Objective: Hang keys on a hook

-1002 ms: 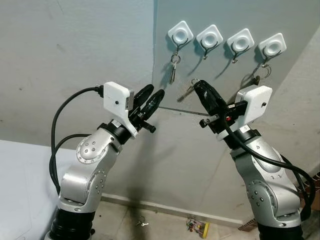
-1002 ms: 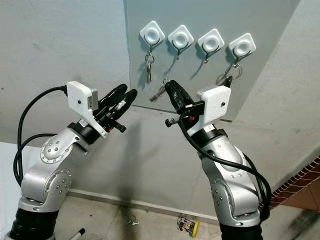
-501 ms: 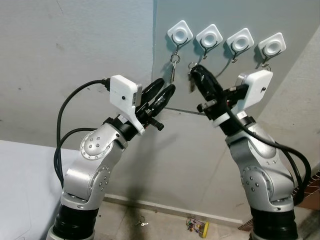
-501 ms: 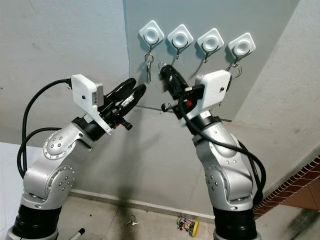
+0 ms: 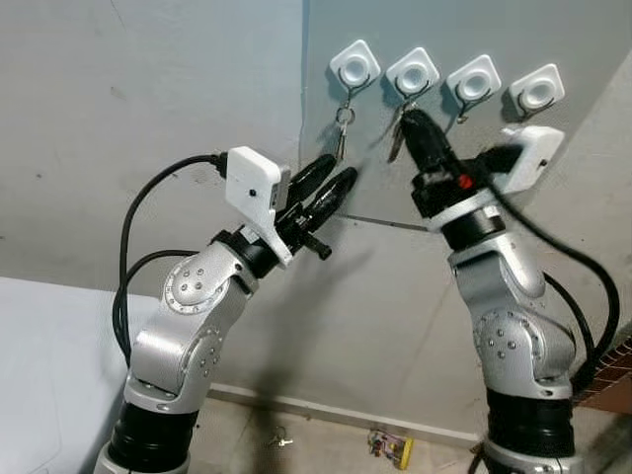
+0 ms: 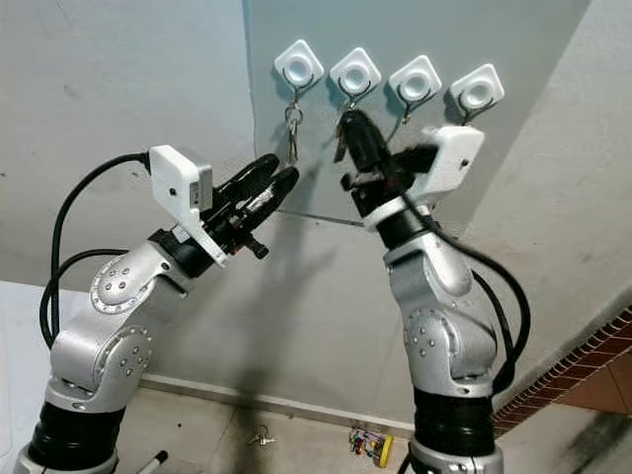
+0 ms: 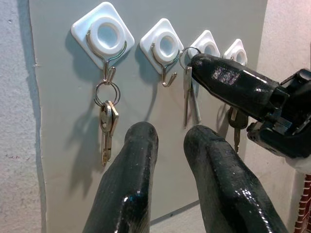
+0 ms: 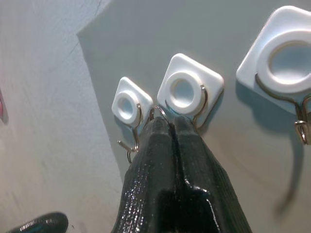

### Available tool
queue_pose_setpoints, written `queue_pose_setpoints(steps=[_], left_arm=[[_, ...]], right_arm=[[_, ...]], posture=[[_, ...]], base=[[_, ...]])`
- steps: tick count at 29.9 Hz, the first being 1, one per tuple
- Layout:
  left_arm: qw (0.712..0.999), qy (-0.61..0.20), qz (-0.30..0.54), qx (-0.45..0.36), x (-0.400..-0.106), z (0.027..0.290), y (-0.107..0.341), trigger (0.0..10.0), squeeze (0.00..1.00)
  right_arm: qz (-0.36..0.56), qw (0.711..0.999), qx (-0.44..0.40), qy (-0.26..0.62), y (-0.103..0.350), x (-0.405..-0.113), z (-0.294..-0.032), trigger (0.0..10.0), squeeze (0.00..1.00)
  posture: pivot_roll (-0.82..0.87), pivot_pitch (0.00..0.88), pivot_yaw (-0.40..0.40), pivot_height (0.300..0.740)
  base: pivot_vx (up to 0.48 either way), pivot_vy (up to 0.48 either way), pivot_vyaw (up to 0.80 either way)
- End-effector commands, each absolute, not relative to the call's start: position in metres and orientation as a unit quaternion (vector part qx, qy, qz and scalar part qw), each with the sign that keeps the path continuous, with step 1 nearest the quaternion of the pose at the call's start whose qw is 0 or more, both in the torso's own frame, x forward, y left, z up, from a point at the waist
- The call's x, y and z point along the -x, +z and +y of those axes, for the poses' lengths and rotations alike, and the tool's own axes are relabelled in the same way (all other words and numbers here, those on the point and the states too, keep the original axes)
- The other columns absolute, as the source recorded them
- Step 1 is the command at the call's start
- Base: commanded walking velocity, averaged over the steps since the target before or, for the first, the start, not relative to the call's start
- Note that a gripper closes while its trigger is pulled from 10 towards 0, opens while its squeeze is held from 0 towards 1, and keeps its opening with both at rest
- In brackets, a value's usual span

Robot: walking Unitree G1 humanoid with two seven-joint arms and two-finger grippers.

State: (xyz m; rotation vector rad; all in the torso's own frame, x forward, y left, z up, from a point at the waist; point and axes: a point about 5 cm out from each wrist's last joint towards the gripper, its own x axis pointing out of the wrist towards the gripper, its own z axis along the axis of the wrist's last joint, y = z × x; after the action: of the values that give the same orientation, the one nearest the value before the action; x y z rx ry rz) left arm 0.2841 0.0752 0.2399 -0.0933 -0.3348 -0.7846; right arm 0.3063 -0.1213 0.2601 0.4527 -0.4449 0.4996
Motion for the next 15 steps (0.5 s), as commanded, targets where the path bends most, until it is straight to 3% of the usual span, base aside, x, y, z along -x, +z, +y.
queue_pose_setpoints(steps=[1, 15], left_arm=[[0.904, -0.389, -0.173, 0.043, -0.2818, 0.0721, 0.2474, 10.0, 0.00], [0.907, -0.380, -0.176, 0.046, -0.2817, 0.0748, 0.2504, 10.0, 0.00]], right_arm=[[-0.216, 0.914, -0.241, 0.243, 0.2653, -0.3096, -0.1219, 10.0, 0.00], [-0.158, 0.908, -0.303, 0.243, 0.2565, -0.3156, -0.1213, 10.0, 0.00]], posture=[[-0.07, 0.024, -0.025, 0.740], [-0.07, 0.034, -0.029, 0.740]], base=[[0.000, 0.000, 0.00], [0.000, 0.000, 0.00]])
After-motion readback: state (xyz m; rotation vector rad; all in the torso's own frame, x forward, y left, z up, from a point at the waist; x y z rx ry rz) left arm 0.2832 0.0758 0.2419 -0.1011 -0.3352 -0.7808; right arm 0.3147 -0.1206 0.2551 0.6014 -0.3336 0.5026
